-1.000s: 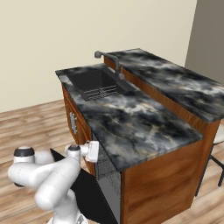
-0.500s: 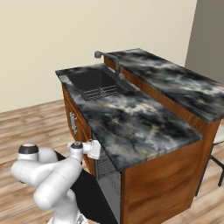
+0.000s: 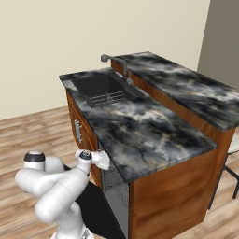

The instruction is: Open the dishwasher door and pull out the top rack.

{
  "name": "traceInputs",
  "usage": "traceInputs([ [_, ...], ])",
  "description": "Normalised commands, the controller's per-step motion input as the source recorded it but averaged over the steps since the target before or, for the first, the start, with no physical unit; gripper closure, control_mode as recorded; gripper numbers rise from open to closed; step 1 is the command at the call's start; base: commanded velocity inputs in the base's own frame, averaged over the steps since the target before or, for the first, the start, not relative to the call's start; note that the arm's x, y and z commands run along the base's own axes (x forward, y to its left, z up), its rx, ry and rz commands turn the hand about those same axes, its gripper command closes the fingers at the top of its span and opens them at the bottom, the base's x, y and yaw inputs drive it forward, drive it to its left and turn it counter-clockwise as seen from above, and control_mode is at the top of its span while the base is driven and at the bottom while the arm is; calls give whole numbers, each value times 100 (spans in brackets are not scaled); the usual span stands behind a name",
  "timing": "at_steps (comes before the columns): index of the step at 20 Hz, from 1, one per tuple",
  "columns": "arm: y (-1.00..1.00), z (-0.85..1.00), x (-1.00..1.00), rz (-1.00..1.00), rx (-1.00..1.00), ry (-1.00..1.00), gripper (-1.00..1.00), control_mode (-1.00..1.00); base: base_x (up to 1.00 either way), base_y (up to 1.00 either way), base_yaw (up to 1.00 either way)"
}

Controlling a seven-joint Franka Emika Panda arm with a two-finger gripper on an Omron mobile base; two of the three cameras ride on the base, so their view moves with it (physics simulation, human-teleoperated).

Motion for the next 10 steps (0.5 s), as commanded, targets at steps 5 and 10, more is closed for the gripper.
traceInputs([
  [5, 0, -69, 27, -5, -11, 4, -100, -100, 0, 0, 0],
  [10, 0, -73, 24, -4, -11, 4, -100, -100, 0, 0, 0],
])
